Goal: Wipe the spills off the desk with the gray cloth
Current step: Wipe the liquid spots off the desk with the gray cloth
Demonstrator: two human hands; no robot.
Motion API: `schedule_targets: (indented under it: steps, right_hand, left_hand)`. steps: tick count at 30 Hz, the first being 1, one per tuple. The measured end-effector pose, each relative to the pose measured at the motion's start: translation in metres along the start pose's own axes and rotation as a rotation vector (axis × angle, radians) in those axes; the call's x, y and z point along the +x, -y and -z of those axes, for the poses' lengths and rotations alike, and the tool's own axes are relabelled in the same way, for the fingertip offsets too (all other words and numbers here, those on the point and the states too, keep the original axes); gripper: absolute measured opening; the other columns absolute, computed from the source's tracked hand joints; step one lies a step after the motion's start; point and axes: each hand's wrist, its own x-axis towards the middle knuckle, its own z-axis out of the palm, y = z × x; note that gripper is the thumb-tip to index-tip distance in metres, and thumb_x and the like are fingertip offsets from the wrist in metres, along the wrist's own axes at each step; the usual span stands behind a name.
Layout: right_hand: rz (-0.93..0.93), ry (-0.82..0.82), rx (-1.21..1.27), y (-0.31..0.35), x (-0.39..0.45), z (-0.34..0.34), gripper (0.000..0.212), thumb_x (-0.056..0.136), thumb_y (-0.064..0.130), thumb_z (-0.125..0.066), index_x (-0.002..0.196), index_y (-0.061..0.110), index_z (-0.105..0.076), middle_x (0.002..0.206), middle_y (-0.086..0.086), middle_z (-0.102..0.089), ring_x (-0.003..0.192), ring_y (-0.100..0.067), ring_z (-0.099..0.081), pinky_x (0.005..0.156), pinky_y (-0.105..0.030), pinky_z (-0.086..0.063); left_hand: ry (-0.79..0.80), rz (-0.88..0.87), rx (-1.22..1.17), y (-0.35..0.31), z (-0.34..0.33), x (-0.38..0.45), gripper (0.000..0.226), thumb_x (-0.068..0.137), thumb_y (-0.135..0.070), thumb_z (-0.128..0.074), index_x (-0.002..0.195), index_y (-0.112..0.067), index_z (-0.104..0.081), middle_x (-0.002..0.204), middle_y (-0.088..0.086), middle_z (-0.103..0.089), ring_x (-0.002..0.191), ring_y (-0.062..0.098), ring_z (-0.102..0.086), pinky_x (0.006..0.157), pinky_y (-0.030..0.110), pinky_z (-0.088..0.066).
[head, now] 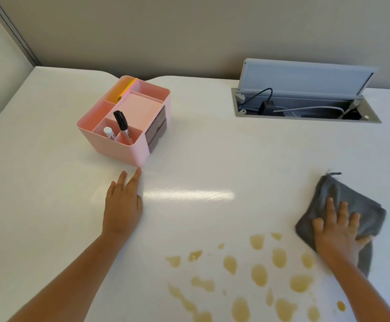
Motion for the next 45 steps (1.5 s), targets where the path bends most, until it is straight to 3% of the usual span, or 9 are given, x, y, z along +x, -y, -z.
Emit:
schedule_targets:
  steps: [7, 16, 17, 20, 22, 29, 32, 36, 45]
  right_hand:
    - [0.252, 0.006, -0.090, 0.113, -0.070, -0.030, 0.064, 0.092, 0.038, -0.034, 0.149, 0.026, -0.006, 0.159, -0.007, -0.003, 0.144, -0.034, 0.005, 0.109, -0.068, 0.000]
    - [0.790, 0.220, -0.092, 0.203, -0.190, -0.066, 0.067, 0.087, 0.043, -0.017, 0.147, 0.024, 0.009, 0.148, -0.007, 0.028, 0.131, -0.036, 0.039, 0.090, -0.064, 0.036]
    - [0.837, 0.227, -0.094, 0.197, -0.194, -0.064, 0.068, 0.084, 0.043, -0.017, 0.148, 0.026, -0.001, 0.151, -0.006, 0.021, 0.136, -0.036, 0.031, 0.095, -0.066, 0.031]
    - [0.961, 0.154, -0.126, 0.167, -0.185, -0.051, 0.064, 0.075, 0.047, -0.034, 0.137, 0.034, -0.040, 0.150, 0.003, -0.036, 0.140, -0.029, -0.027, 0.106, -0.066, -0.018]
    - [0.992, 0.122, -0.118, 0.143, -0.168, -0.047, 0.061, 0.073, 0.047, -0.040, 0.133, 0.037, -0.044, 0.144, 0.009, -0.046, 0.135, -0.024, -0.038, 0.102, -0.064, -0.026]
    - [0.762, 0.083, -0.059, 0.064, -0.069, -0.023, 0.063, 0.077, 0.038, -0.037, 0.139, 0.033, -0.038, 0.149, 0.004, -0.039, 0.140, -0.028, -0.029, 0.110, -0.062, -0.013]
    - [0.652, 0.036, -0.078, 0.025, -0.026, -0.011, 0.062, 0.081, 0.040, -0.031, 0.143, 0.036, -0.028, 0.154, 0.005, -0.029, 0.144, -0.026, -0.016, 0.113, -0.060, -0.006]
    - [0.553, -0.012, -0.098, -0.026, 0.016, 0.000, 0.061, 0.088, 0.038, -0.038, 0.146, 0.036, -0.020, 0.157, 0.006, -0.019, 0.146, -0.023, -0.007, 0.115, -0.059, -0.004]
    - [0.365, 0.002, -0.136, -0.095, -0.008, 0.006, 0.062, 0.093, 0.034, -0.035, 0.146, 0.036, -0.002, 0.159, 0.005, -0.003, 0.146, -0.023, 0.007, 0.115, -0.058, 0.000]
  left_hand:
    - [-0.013, -0.009, -0.009, 0.004, -0.003, 0.001, 0.057, 0.082, 0.003, -0.045, 0.138, -0.005, -0.037, 0.137, 0.026, -0.049, 0.134, 0.040, -0.037, 0.111, 0.053, -0.028]
    - [0.017, 0.012, -0.011, 0.008, -0.007, 0.003, 0.051, 0.088, -0.005, -0.047, 0.138, -0.008, -0.038, 0.142, 0.022, -0.045, 0.134, 0.041, -0.038, 0.110, 0.054, -0.029]
    - [0.019, 0.012, -0.013, 0.010, -0.007, 0.003, 0.051, 0.088, -0.003, -0.046, 0.138, -0.009, -0.038, 0.141, 0.023, -0.045, 0.133, 0.043, -0.038, 0.110, 0.055, -0.029]
    - [0.013, 0.006, -0.014, 0.011, -0.005, 0.002, 0.052, 0.087, 0.001, -0.043, 0.137, -0.008, -0.039, 0.137, 0.029, -0.046, 0.123, 0.050, -0.044, 0.105, 0.059, -0.034]
    - [0.001, -0.025, -0.024, 0.009, -0.004, 0.002, 0.051, 0.086, 0.004, -0.042, 0.136, -0.006, -0.040, 0.134, 0.029, -0.049, 0.118, 0.052, -0.047, 0.101, 0.061, -0.037]
    - [-0.025, -0.045, -0.031, 0.011, -0.001, 0.000, 0.058, 0.086, 0.004, -0.040, 0.138, -0.019, -0.031, 0.141, 0.020, -0.047, 0.117, 0.051, -0.049, 0.098, 0.063, -0.041]
    - [-0.016, -0.045, 0.012, 0.015, -0.001, 0.001, 0.054, 0.090, -0.011, -0.033, 0.138, -0.031, -0.023, 0.142, 0.017, -0.046, 0.121, 0.045, -0.048, 0.099, 0.061, -0.041]
    - [0.006, -0.047, 0.067, 0.039, -0.014, 0.010, 0.056, 0.084, -0.030, -0.017, 0.140, -0.037, -0.021, 0.134, 0.016, -0.051, 0.101, 0.043, -0.054, 0.085, 0.058, -0.049]
    - [0.054, -0.057, 0.058, 0.070, -0.033, 0.020, 0.058, 0.084, -0.035, -0.015, 0.141, -0.041, -0.019, 0.129, 0.009, -0.049, 0.098, 0.038, -0.056, 0.081, 0.054, -0.051]
